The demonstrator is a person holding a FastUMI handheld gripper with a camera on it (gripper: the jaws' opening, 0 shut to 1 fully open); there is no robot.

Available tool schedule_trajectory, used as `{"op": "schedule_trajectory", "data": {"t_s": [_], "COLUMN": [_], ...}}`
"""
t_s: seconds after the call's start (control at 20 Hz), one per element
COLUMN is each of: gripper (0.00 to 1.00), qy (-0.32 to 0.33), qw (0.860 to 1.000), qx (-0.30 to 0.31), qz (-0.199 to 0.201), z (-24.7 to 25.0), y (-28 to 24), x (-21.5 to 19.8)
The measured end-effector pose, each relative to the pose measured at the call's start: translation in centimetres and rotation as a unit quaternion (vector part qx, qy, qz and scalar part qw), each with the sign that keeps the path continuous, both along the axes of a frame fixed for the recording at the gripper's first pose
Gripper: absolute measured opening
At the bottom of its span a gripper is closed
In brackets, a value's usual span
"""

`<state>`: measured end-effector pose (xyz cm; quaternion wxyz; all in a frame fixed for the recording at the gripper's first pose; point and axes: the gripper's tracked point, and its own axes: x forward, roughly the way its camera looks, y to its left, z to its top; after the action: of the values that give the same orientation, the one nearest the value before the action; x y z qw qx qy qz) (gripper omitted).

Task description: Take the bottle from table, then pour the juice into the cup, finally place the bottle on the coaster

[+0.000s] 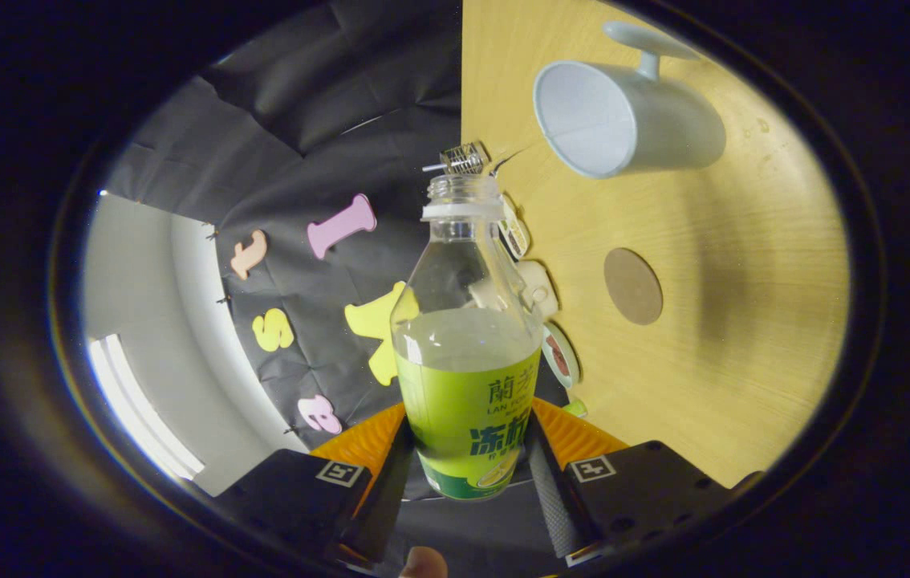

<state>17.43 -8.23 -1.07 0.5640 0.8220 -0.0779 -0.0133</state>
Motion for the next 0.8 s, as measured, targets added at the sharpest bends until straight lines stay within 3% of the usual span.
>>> {"op": "schedule_trajectory", "data": {"t_s": [0.8], "gripper": [0.78], "qy": [-0.01], "qw": [0.998], "qx": [0.066], "qz": [-0.001], "z": [2.8], "y": [-0.7], "x": [-0.5]}}
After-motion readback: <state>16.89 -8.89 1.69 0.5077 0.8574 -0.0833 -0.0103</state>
